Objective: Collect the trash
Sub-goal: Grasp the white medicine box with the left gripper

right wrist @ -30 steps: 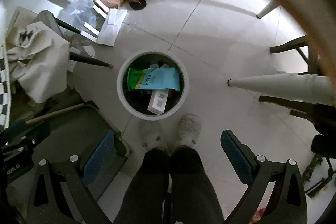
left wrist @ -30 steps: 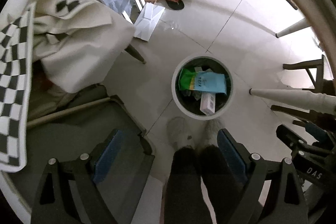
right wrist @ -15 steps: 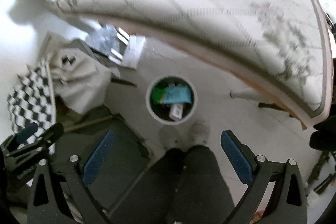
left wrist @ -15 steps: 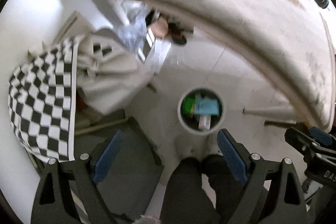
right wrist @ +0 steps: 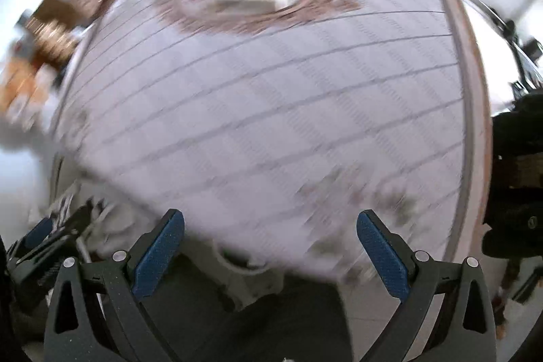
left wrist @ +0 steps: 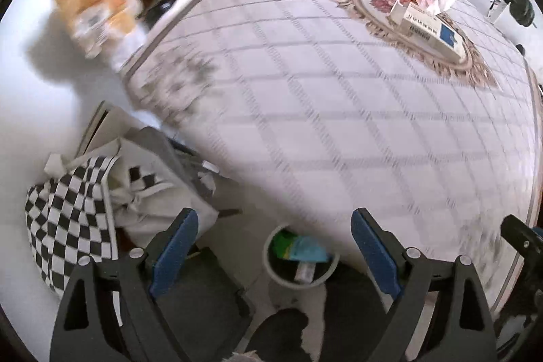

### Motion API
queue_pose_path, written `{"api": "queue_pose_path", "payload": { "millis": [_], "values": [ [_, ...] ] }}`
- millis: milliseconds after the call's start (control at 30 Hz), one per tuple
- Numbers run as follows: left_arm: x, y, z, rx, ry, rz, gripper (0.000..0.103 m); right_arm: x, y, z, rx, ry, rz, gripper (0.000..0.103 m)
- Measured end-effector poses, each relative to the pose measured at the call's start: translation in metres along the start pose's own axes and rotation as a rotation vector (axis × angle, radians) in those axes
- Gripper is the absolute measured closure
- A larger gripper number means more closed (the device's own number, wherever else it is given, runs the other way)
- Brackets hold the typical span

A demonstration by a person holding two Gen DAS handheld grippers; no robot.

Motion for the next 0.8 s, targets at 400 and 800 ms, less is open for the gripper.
{"api": "queue_pose_path", "payload": {
  "millis": [400, 800],
  "values": [
    [-0.168, -0.059, -0.187, 0.179, 0.228, 0.251, 0.011, -0.199, -0.066, -0.142, 0.12, -0.262, -0.012, 0.0],
    [-0.211, -0.133, -0.237, 0.134, 0.55, 0.486, 0.012, -0.273, -0.099, -0.182, 0.168, -0.315, -0.019, 0.0]
  ]
}}
Point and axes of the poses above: each gripper's, at about its wrist camera, not at the fingertips, and y roughly against the way its jaws point, z to its left, x to its underside, the point moved 10 cm from there along -y, roughly the way its jaws point, and after that the axes turned 4 degrees about y, right-handed, at the moved point
